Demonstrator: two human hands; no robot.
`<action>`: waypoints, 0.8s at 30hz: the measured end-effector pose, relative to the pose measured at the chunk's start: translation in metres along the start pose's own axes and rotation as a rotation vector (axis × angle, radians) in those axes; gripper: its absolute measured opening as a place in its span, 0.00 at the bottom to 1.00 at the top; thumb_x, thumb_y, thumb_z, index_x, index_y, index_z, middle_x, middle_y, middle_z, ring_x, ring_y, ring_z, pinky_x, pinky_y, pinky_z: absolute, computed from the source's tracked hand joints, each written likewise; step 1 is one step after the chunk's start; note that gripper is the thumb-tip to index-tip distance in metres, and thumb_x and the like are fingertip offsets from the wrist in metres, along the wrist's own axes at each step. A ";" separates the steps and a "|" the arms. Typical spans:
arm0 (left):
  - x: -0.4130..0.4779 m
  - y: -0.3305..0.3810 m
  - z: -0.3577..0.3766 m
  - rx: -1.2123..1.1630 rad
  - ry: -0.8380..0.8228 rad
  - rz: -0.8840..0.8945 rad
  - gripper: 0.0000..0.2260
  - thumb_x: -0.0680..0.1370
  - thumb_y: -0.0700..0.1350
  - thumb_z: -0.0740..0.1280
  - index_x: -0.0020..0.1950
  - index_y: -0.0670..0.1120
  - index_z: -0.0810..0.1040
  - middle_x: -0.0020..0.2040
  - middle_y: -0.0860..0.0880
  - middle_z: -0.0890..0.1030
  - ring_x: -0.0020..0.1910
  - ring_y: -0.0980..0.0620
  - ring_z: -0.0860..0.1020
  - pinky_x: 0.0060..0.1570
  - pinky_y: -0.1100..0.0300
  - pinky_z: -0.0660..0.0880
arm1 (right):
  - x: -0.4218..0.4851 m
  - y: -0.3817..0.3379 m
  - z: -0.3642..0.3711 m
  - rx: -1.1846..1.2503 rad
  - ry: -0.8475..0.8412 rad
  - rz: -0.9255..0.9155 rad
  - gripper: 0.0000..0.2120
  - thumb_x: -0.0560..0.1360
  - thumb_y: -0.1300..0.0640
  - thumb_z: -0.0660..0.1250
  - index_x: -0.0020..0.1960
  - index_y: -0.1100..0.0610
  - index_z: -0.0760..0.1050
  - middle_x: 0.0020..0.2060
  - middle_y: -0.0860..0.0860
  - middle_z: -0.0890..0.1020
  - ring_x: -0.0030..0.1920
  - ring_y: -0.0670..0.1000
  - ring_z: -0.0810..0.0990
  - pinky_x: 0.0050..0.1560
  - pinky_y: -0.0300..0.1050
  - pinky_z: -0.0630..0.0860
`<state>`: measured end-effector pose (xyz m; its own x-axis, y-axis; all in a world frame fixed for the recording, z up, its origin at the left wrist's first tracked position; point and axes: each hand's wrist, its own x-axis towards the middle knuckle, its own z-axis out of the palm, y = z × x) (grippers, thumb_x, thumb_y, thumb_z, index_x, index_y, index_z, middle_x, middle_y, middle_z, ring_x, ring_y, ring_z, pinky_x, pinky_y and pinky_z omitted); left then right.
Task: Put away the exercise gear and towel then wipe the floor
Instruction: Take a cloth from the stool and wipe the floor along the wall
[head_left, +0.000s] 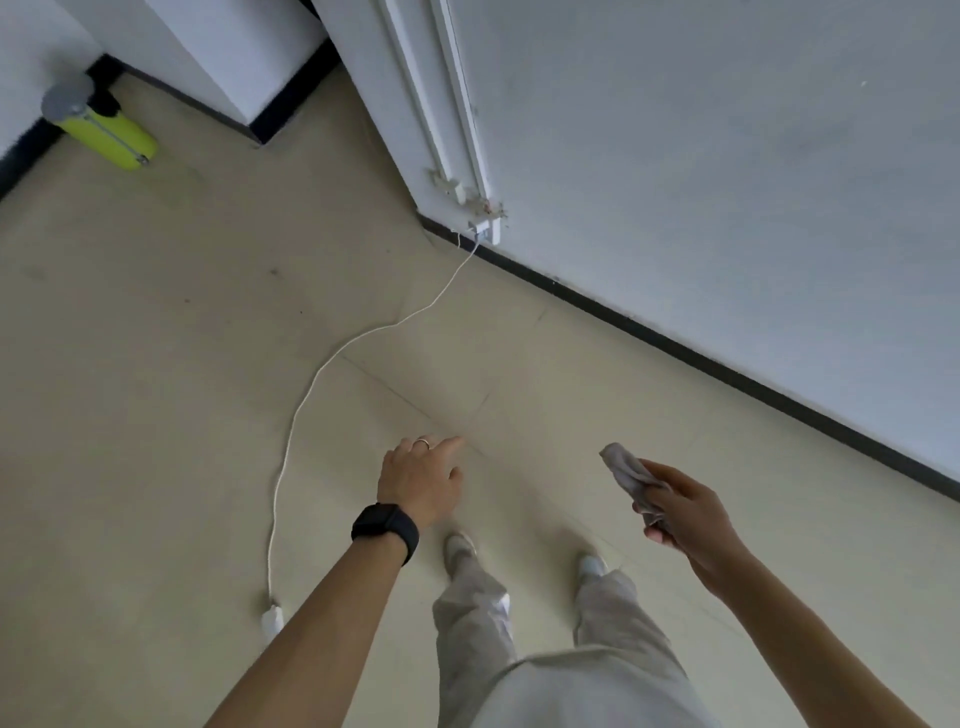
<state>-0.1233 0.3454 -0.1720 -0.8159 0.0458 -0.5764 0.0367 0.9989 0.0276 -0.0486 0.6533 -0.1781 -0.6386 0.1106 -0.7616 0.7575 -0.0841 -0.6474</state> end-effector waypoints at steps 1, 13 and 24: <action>0.018 -0.003 -0.001 0.018 -0.018 0.025 0.23 0.79 0.52 0.58 0.75 0.57 0.66 0.72 0.48 0.73 0.68 0.45 0.70 0.66 0.50 0.67 | 0.011 -0.001 0.012 0.004 0.016 0.006 0.18 0.78 0.65 0.61 0.56 0.47 0.82 0.36 0.55 0.79 0.37 0.53 0.73 0.39 0.47 0.71; 0.277 -0.069 0.047 0.285 -0.204 0.342 0.26 0.79 0.53 0.58 0.77 0.58 0.59 0.78 0.48 0.63 0.76 0.44 0.58 0.71 0.46 0.60 | 0.178 0.030 0.157 -0.028 0.359 0.088 0.14 0.79 0.59 0.63 0.61 0.45 0.79 0.39 0.49 0.83 0.41 0.49 0.80 0.42 0.44 0.77; 0.425 -0.125 0.183 0.409 -0.271 0.395 0.25 0.81 0.53 0.56 0.78 0.57 0.57 0.79 0.47 0.60 0.77 0.43 0.56 0.72 0.45 0.57 | 0.358 0.139 0.217 -0.152 0.397 0.177 0.17 0.79 0.58 0.60 0.63 0.44 0.77 0.45 0.45 0.81 0.42 0.44 0.78 0.39 0.38 0.71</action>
<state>-0.3689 0.2405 -0.5692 -0.5224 0.3567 -0.7745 0.5666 0.8240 -0.0027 -0.2013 0.4666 -0.5476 -0.4191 0.4807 -0.7702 0.8802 0.0070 -0.4745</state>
